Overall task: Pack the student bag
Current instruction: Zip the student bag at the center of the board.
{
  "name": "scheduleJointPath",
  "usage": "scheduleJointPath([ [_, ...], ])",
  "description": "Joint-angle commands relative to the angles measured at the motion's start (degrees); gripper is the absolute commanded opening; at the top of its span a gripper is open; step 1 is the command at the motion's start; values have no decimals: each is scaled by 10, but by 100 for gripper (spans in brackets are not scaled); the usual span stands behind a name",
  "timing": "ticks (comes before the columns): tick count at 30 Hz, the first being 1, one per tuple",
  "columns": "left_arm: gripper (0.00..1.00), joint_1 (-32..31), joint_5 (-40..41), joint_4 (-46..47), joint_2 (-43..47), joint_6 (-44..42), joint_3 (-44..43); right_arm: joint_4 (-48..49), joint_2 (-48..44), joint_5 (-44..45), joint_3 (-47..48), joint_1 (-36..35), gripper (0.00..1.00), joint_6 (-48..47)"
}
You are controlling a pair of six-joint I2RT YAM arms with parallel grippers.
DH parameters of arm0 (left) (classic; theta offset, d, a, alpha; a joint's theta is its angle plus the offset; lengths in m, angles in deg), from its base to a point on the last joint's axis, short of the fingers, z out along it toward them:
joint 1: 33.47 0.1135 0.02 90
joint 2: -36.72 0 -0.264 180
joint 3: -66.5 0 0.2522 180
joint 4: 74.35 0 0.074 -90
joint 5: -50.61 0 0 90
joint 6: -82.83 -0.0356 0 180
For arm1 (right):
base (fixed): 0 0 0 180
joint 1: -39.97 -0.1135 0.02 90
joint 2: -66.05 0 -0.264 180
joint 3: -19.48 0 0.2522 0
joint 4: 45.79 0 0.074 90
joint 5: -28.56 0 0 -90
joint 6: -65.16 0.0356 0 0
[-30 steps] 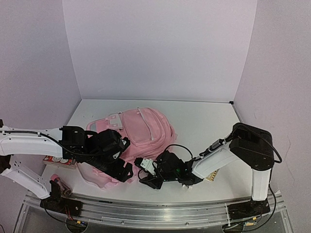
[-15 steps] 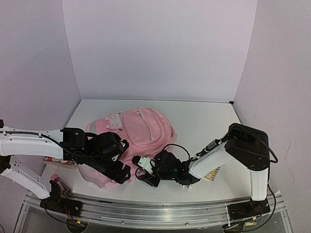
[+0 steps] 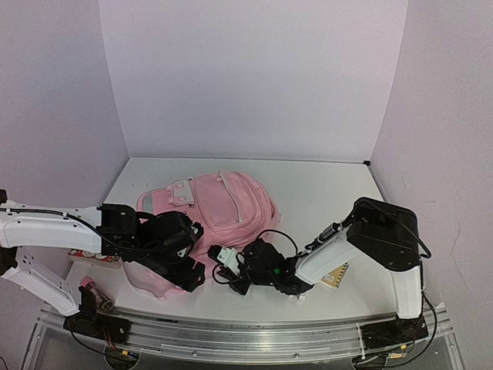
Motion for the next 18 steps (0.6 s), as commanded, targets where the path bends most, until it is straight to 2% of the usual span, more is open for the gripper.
scheduleJointPath([
  [1, 85, -3, 33, 1, -22, -11, -19, 26, -45, 16, -37, 0, 2, 4],
  [7, 82, -5, 61, 20, -60, -20, -9, 8, -76, 1, -62, 0, 0, 18],
  [12, 81, -23, 130, 43, -96, 7, 1, -9, -99, -8, -59, 0, 0, 57],
  [18, 79, -92, 233, -10, -182, 90, -30, -128, -156, -45, -37, -1, 0, 133],
])
